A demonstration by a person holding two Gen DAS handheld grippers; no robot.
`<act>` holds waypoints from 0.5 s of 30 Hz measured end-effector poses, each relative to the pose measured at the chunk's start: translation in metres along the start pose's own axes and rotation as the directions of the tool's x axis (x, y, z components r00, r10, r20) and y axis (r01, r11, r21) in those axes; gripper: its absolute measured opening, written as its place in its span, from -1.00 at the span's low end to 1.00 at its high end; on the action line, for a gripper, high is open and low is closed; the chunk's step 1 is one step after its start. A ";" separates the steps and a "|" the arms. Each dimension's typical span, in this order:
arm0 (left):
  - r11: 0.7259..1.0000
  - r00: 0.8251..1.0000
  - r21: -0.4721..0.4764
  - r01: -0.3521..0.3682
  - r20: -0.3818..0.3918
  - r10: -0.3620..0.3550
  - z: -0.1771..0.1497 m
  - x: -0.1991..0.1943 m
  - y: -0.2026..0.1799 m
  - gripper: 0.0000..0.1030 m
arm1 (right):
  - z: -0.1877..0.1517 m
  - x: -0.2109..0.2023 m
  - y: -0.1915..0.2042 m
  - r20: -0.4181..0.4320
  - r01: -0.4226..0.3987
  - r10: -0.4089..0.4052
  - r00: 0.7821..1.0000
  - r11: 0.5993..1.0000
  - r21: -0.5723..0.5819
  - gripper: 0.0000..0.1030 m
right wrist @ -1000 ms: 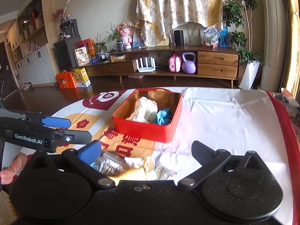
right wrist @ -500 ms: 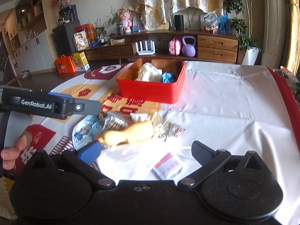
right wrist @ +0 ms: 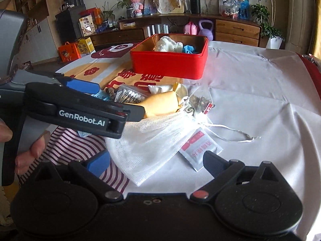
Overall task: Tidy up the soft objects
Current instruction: 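Grasp the yellow rubber duck with the left tool while the right tool grasps the white mesh bag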
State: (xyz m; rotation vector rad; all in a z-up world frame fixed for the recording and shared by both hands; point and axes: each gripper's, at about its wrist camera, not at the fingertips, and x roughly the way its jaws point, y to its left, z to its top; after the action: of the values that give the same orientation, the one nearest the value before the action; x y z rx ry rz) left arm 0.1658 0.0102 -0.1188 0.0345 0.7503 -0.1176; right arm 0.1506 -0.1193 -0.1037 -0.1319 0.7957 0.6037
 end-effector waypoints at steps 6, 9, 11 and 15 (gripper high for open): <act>1.000 1.000 0.023 -0.012 0.021 0.011 0.000 0.012 -0.003 0.99 | -0.002 0.011 0.005 -0.016 -0.027 0.026 1.000 1.000 -0.012 0.77; 0.999 0.999 0.036 -0.014 0.039 0.013 0.003 0.015 -0.005 0.98 | -0.001 0.015 0.006 -0.017 -0.020 0.020 1.000 1.000 -0.020 0.62; 0.999 0.999 0.054 -0.004 0.042 0.001 0.006 0.018 -0.008 0.87 | -0.001 0.017 0.006 -0.022 -0.020 0.019 1.000 1.000 -0.019 0.54; 0.994 0.999 0.105 0.012 0.032 -0.016 0.007 0.025 -0.017 0.64 | -0.001 0.023 0.008 -0.035 -0.019 0.018 0.999 1.000 -0.024 0.40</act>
State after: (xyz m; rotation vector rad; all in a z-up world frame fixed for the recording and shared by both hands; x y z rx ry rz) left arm 0.1871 -0.0093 -0.1307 0.1268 0.7111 -0.1704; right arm 0.1578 -0.1023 -0.1195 -0.1574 0.8242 0.6304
